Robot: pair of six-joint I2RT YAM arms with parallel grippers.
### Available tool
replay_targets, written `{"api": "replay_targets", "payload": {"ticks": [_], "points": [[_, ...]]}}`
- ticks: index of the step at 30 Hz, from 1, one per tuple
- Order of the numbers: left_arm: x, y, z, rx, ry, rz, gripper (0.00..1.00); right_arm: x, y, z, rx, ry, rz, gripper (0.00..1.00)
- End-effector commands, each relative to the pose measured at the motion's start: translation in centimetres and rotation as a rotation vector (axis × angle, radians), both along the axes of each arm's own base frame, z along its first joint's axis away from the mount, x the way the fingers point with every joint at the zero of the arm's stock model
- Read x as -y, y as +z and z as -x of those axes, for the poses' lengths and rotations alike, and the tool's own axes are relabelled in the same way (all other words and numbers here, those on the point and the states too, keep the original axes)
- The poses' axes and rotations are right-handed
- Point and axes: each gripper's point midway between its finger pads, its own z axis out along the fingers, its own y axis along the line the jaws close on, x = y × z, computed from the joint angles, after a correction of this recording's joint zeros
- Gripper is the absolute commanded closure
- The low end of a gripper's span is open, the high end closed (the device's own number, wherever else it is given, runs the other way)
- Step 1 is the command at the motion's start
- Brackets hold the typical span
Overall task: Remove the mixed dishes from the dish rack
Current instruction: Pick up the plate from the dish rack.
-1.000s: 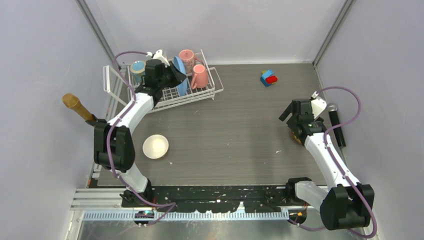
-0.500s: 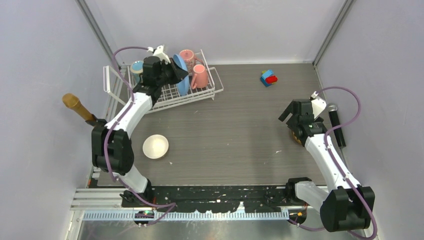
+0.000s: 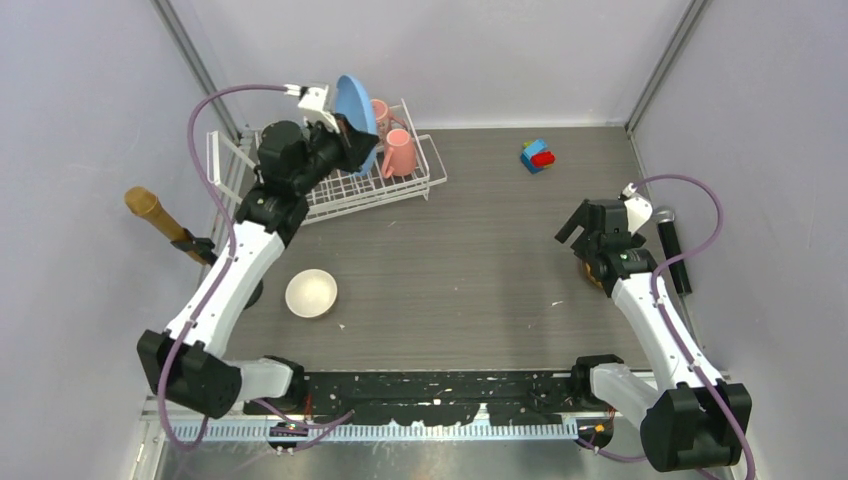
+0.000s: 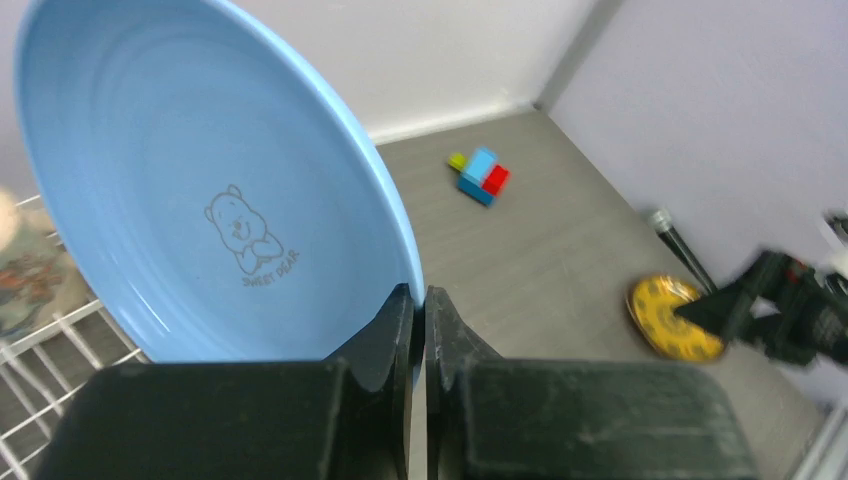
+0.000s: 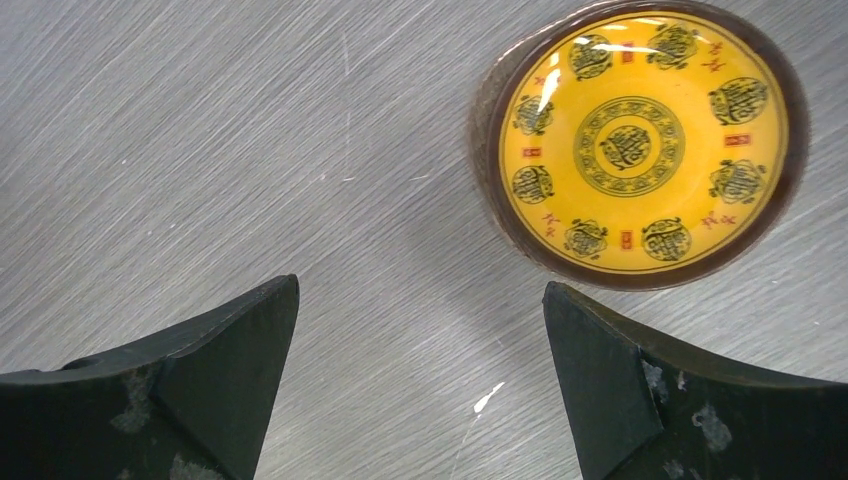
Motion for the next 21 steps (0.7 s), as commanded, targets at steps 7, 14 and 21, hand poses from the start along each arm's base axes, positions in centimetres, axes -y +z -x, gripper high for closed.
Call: {"api": "replay_targets", "payload": {"ticks": [7,14,21], "points": [[8.6,-8.8,11.0,0.253,-0.394,-0.751,1.0,-2.9,1.4,-1.5,0.054,0.133,-0.098,0.0],[11.0,-16.0,15.0,0.179,-0.545,-0.985,1.0,-4.4,1.8,-1.4,0.049,0.201,-0.146,0.0],[12.2,-22.8,17.0,0.097,-0.495,-1.369,1.0,-8.3,2.5,-2.2,0.123,0.374,-0.285,0.0]]}}
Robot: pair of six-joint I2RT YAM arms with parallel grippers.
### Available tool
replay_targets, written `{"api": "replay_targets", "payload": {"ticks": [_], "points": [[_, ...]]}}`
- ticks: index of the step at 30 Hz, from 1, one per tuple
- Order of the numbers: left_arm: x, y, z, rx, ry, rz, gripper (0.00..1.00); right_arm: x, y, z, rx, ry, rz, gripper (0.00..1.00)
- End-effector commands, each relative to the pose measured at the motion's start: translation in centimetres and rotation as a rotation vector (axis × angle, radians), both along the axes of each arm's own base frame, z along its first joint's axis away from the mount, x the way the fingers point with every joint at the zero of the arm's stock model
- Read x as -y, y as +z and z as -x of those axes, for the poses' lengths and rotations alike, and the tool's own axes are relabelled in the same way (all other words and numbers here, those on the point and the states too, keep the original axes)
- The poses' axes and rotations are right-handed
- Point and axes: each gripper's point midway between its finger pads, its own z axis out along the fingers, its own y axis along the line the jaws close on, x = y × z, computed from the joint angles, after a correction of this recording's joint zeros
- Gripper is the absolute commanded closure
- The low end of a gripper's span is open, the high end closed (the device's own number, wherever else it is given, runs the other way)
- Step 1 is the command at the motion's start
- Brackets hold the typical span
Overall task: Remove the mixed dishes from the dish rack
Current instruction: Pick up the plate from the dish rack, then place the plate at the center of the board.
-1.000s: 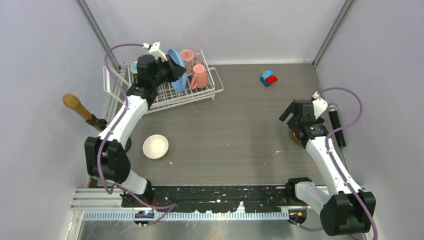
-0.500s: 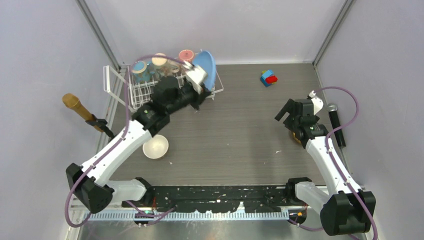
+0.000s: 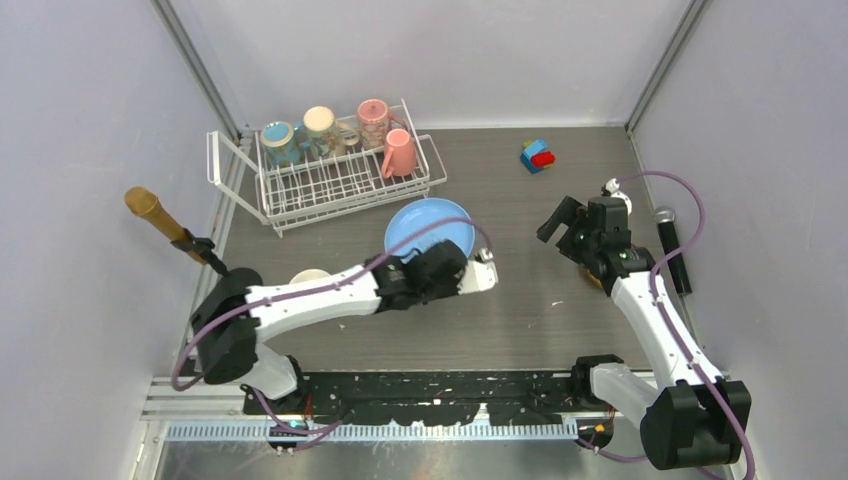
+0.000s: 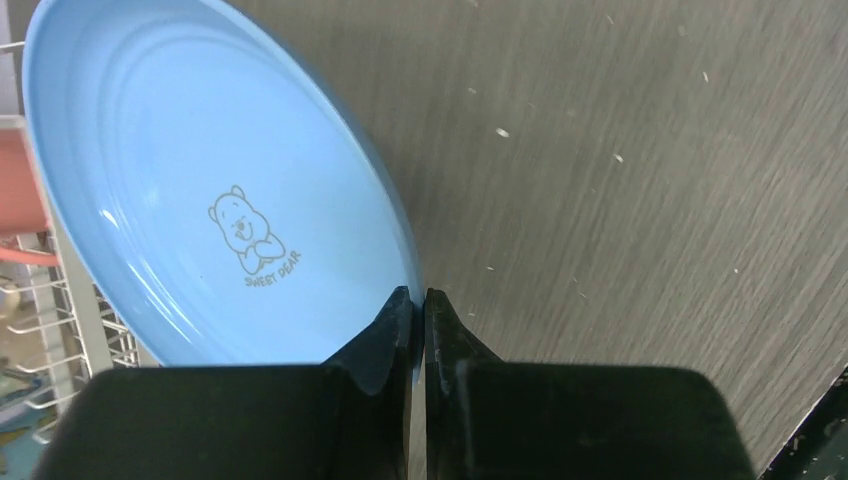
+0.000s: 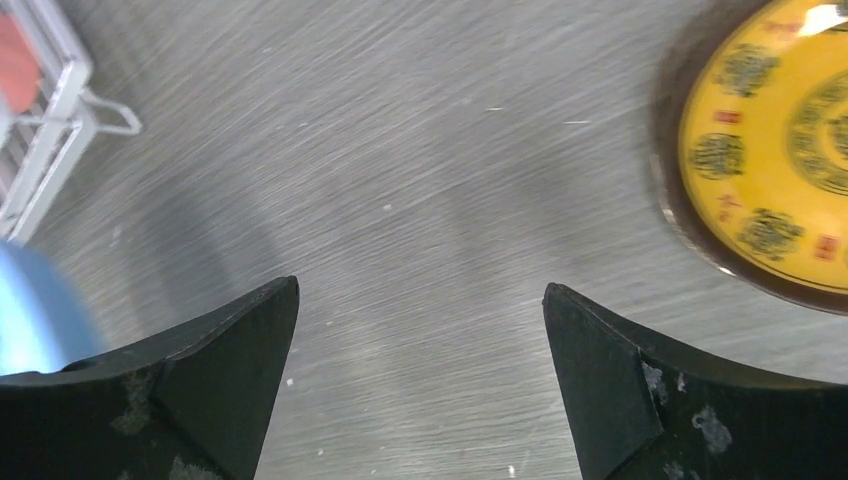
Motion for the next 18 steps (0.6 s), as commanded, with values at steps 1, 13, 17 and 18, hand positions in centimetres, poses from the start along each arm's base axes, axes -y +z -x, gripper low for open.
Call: {"api": "replay_targets", "payload": {"ticks": [1,13,17,18], "points": [[-0.1,-1.1,0.5,0.166,0.02,-0.227,1.0,-3.8,2.3,-1.3,0.111,0.17,-0.136,0.0],[3.6,-3.1,2.9,0.094,-0.02,-0.123,1.0,-12.5,0.9,-0.5,0.041,0.546,-0.518,0.05],[3.6,-3.7,2.6,0.101,0.01,-0.113,1.0,-14.8,-0.3,0.0,-0.012,0.628,-0.533,0.08],[3.5,-3.9,2.6,0.102,0.019,-0.113,1.0,-15.8,-0.3,0.3,-0.016,0.662,-0.525,0.08]]}}
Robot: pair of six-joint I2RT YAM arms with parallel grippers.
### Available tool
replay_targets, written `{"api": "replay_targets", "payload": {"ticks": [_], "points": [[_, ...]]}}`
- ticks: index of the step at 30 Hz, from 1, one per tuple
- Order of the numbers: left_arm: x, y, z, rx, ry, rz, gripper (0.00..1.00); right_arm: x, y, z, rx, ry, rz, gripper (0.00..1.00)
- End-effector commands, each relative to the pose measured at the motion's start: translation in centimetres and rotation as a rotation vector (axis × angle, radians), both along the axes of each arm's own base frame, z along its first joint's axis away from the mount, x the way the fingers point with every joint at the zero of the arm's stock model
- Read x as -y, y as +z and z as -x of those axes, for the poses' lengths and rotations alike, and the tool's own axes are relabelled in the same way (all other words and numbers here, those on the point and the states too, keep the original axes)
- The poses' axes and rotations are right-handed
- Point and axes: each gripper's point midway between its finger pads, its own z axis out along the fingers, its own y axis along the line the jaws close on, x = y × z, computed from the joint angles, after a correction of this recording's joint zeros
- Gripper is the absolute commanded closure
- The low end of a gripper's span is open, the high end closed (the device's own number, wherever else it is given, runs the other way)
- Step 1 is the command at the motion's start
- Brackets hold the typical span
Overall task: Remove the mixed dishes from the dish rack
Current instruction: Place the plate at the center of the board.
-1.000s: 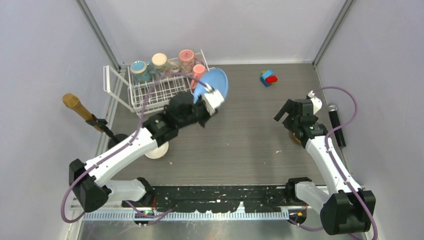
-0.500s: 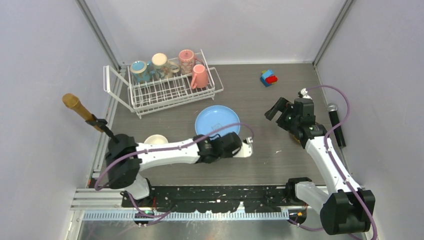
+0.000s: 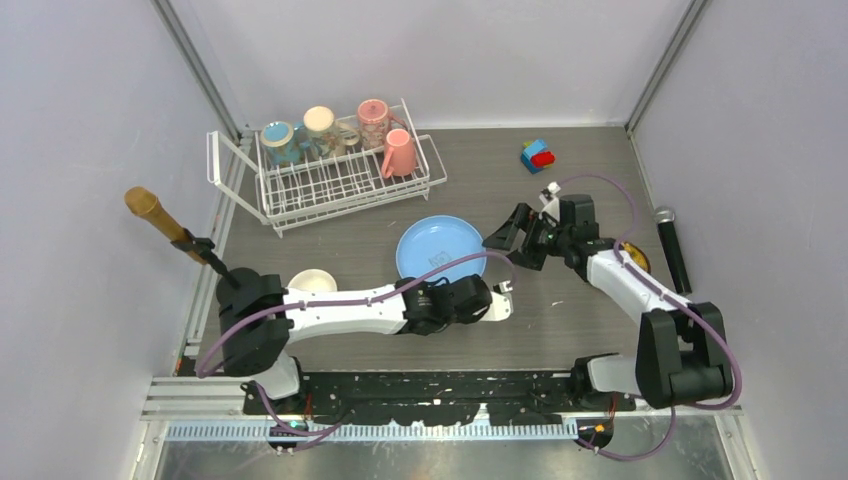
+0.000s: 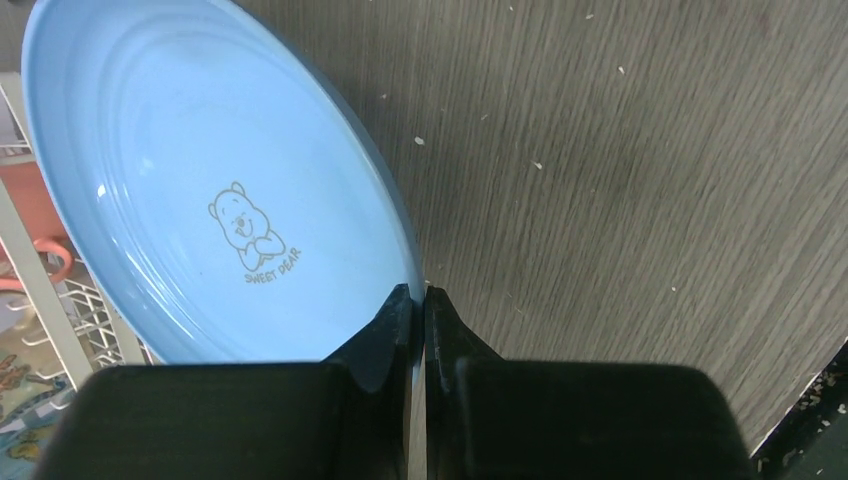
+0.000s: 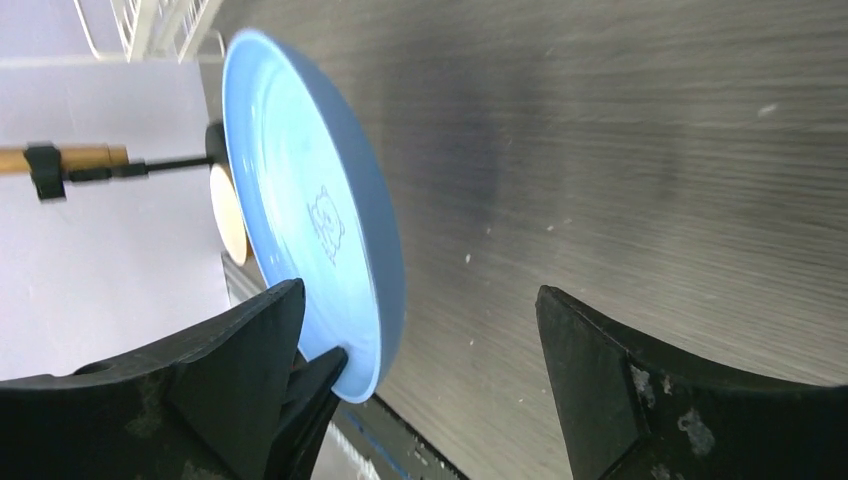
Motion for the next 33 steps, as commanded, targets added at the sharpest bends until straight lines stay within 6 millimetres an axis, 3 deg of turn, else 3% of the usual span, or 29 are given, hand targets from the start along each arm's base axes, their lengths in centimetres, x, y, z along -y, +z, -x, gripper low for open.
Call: {"api": "replay_targets", "payload": {"ticks": [1,4,6,8,9,10,11,13,15,17,21,24,25,26,27,29,30,33], "points": [[0.9,1.2,-1.2,0.05,0.068,0.087,1.0,-3.8,1.0,0.3,0.042,0.153,-0.05,0.09],[0.7,1.2,-1.3,0.058,0.083,0.099,1.0,-5.7,-0.2,0.7,0.008,0.214,-0.026,0.16],[0.6,1.5,-1.3,0.068,0.09,0.123,1.0,-6.5,-0.8,0.9,-0.015,0.236,-0.008,0.26],[0.2,1.6,-1.3,0.079,0.092,0.14,1.0,-6.6,-1.1,0.8,-0.022,0.231,0.008,0.46],[0.1,1.8,-1.3,0.086,0.091,0.155,1.0,-6.7,-1.1,0.7,-0.021,0.224,0.012,0.68],[0.0,1.9,-1.3,0.092,0.09,0.168,1.0,-6.6,-0.9,0.4,-0.016,0.207,0.016,0.74],[-0.1,2.1,-1.3,0.097,0.088,0.183,1.0,-6.6,-0.8,0.2,-0.015,0.195,0.015,0.87],[-0.1,2.8,-1.3,0.11,0.088,0.219,1.0,-6.5,-0.3,-0.1,0.001,0.176,0.014,0.98],[0.0,3.1,-1.2,0.113,0.082,0.242,1.0,-6.5,0.1,-0.3,0.015,0.164,0.006,0.99],[0.2,3.4,-1.2,0.116,0.078,0.261,0.91,-6.5,0.4,-0.5,0.021,0.151,0.007,0.99],[0.3,3.5,-1.2,0.116,0.08,0.287,0.84,-6.3,0.2,-0.6,0.007,0.126,0.008,0.99],[0.4,3.4,-0.9,0.102,0.071,0.304,0.92,-6.1,0.3,-0.9,0.011,0.098,0.012,0.99],[0.5,3.4,-0.7,0.091,0.068,0.313,0.89,-6.0,0.4,-1.1,0.013,0.083,0.014,0.99],[0.6,3.5,-0.6,0.085,0.066,0.322,0.78,-5.9,0.5,-1.1,0.015,0.079,0.013,0.99],[0.5,3.5,-0.5,0.083,0.07,0.332,0.58,-5.9,0.6,-1.3,0.019,0.071,0.016,0.99],[0.4,3.9,-0.9,0.103,0.099,0.364,0.07,-5.5,0.8,-1.4,0.022,0.056,0.04,0.99],[0.2,4.0,-1.0,0.11,0.113,0.375,0.01,-5.2,0.5,-1.2,0.009,0.053,0.058,0.99],[-0.2,4.7,-1.3,0.122,0.16,0.419,0.0,-4.1,0.4,-0.9,-0.013,0.016,0.119,0.99]]}}
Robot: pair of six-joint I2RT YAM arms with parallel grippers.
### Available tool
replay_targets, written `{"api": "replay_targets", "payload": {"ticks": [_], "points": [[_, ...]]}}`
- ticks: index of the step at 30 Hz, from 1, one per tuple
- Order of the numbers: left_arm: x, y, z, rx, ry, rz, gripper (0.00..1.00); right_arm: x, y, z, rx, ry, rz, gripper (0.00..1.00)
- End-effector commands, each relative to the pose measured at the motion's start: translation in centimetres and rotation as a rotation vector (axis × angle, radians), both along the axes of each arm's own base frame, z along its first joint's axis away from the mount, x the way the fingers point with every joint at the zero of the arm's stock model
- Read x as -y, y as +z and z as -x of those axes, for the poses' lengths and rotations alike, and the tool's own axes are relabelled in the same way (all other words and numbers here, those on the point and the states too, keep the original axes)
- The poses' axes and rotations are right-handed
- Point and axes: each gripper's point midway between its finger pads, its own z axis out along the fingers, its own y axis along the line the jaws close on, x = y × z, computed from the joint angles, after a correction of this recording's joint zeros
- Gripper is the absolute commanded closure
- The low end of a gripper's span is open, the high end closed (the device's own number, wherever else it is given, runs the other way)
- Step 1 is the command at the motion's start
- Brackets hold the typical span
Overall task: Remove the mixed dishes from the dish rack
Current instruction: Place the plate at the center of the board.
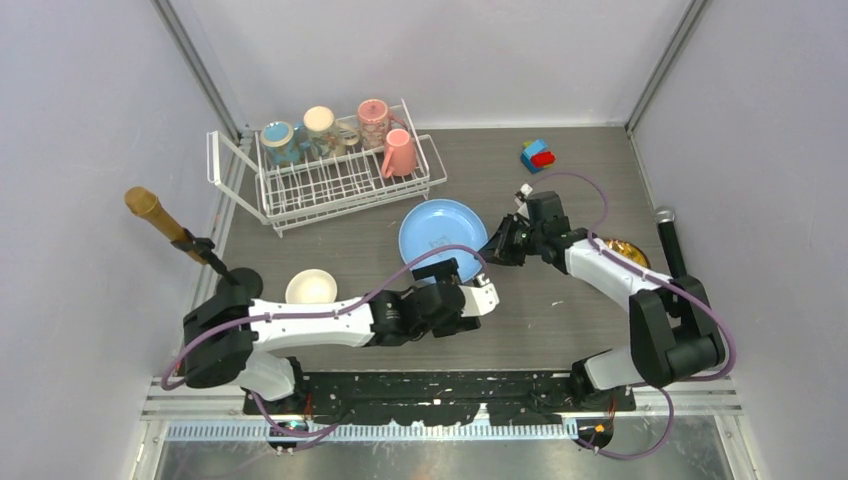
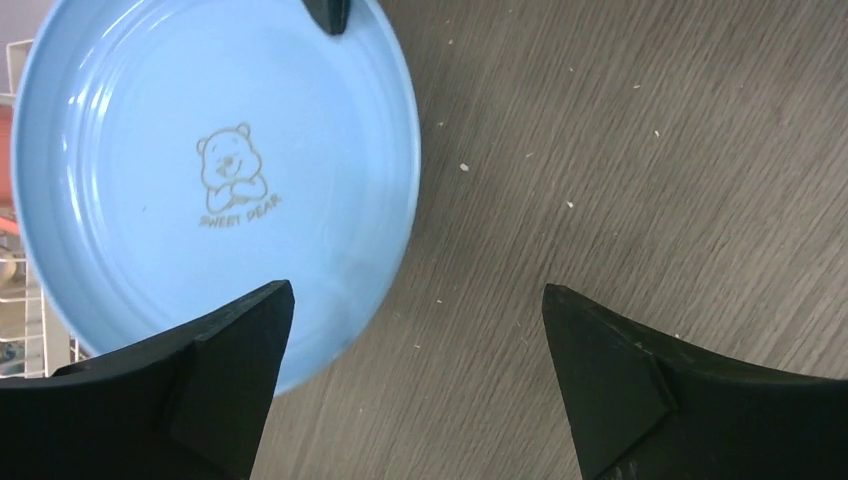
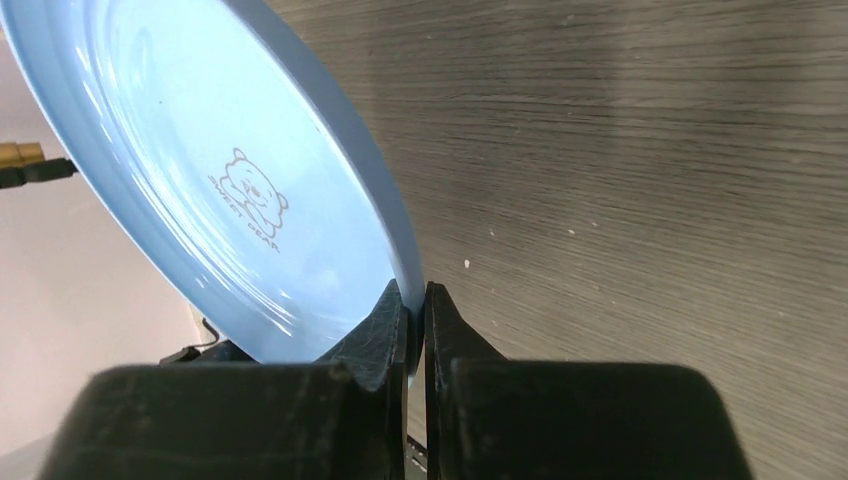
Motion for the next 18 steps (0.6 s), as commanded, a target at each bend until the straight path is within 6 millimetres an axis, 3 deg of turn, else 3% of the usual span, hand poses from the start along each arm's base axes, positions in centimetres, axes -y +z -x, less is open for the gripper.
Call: {"api": "replay_targets", "payload": {"ticks": [1,5,9,13,18], "points": [[0.2,3.2,-1.0,0.039,0.095,0.175,0.0,1.4,3.0,-1.8,0.089,-0.085,0.061,0.99],[-1.1,4.5,-1.6,0.058,0.178,0.267,0.0,3.6,2.0,-1.5,0.047,-0.203,0.152,0.99],[-2.4,5.8,-2.4,0.01,0.253,0.39,0.0,6.0,1.0,0.0,-0.009,-0.279,0.226,0.99],[-4.3,7.2,-4.2,-0.038,0.38,0.526,0.0,8.6,0.7,2.4,-0.059,-0.322,0.319,0.99],[-7.0,8.0,-6.6,-0.128,0.536,0.658,0.0,11.8,-1.1,6.3,-0.164,-0.363,0.453,0.99]]}}
